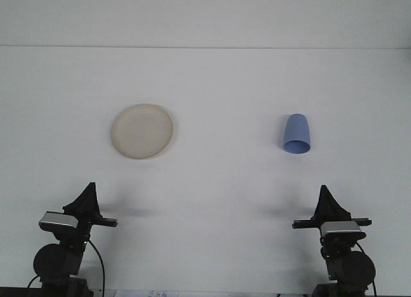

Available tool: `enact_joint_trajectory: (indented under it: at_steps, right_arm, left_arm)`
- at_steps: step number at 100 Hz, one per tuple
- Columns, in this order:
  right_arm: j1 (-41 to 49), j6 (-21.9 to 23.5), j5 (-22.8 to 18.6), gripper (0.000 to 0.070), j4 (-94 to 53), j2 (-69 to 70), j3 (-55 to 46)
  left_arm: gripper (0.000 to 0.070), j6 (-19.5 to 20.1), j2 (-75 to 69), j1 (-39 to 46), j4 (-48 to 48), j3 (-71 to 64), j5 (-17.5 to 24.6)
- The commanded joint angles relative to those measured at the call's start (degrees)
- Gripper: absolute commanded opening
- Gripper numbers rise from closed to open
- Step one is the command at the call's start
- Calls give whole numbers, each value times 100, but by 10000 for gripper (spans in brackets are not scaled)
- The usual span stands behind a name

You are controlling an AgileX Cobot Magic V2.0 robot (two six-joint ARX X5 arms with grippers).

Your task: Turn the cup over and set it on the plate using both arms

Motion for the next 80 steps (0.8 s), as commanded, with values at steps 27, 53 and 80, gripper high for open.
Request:
enact_joint_trajectory:
  at_steps: [27,53,80]
  right_arm:
    - [2,31,15,0,55,-2,-11]
    - [2,31,15,0,55,-2,-11]
    - [2,17,17,0,507,-2,-11]
  left_arm:
    - [12,26,-7,4,57,-109,11]
    - [12,28,-7,4,57,-109,11]
    - [12,28,-7,4,57,-109,11]
